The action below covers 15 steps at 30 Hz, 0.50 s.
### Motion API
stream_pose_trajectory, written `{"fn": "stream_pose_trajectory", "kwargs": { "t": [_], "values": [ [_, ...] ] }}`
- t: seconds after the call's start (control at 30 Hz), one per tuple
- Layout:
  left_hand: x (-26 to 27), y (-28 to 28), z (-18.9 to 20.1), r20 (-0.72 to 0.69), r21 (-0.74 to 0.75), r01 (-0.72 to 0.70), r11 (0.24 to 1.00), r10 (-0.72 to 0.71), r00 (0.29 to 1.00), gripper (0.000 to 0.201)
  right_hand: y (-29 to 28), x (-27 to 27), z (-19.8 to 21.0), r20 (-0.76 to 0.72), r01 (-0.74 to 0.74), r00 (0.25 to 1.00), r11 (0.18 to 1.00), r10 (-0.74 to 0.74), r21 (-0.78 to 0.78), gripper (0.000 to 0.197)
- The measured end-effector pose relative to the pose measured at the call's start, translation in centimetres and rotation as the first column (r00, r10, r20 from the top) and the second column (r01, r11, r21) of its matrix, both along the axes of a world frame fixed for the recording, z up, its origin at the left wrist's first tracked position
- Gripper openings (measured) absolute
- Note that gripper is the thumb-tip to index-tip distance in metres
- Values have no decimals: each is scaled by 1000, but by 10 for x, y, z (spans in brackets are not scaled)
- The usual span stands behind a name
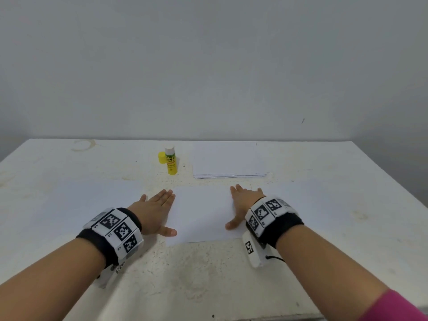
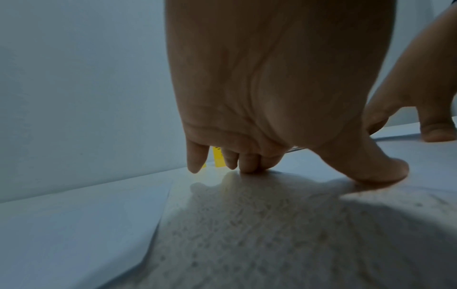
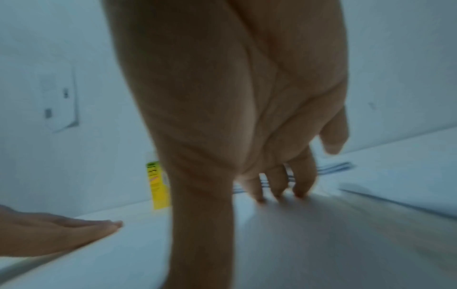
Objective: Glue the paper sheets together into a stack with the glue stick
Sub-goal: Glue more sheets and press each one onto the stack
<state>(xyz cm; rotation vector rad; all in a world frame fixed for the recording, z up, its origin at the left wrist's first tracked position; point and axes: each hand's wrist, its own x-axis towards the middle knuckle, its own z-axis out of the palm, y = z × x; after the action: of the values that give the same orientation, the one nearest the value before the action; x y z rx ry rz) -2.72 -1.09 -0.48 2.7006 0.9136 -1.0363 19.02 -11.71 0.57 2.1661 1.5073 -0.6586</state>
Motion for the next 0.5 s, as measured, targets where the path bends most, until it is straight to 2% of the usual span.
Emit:
{"fn": "stream_pose_trajectory", "kwargs": {
  "t": [0.07, 0.13, 0.2, 0.27, 0.37, 0.5],
  "values": [
    [0, 1, 2, -10, -17, -10, 1000, 10, 1000, 131, 11, -21, 7, -2, -14, 1000, 999, 14, 39, 103],
    [-1, 2, 0, 4, -25, -20, 999, 20, 1000, 124, 21, -48, 5, -137, -15, 990, 990, 34, 143, 96],
    [-1, 2, -3, 28, -18, -20, 1000, 20, 999, 109, 29, -73, -4, -197, -70, 975, 982, 105, 175, 105],
    [-1, 2, -4, 33, -8, -28, 1000, 28, 999, 105, 31, -88, -14, -139, -147, 976, 979, 166, 141, 115],
    [-1, 3, -4, 34, -9, -26, 1000, 27, 999, 106, 23, -74, -15, -104, -156, 980, 979, 171, 133, 118],
    [-2, 3, -3, 8, -19, -20, 1000, 20, 1000, 116, 1, -28, -9, -67, -106, 992, 991, 111, 82, 121]
  ]
}}
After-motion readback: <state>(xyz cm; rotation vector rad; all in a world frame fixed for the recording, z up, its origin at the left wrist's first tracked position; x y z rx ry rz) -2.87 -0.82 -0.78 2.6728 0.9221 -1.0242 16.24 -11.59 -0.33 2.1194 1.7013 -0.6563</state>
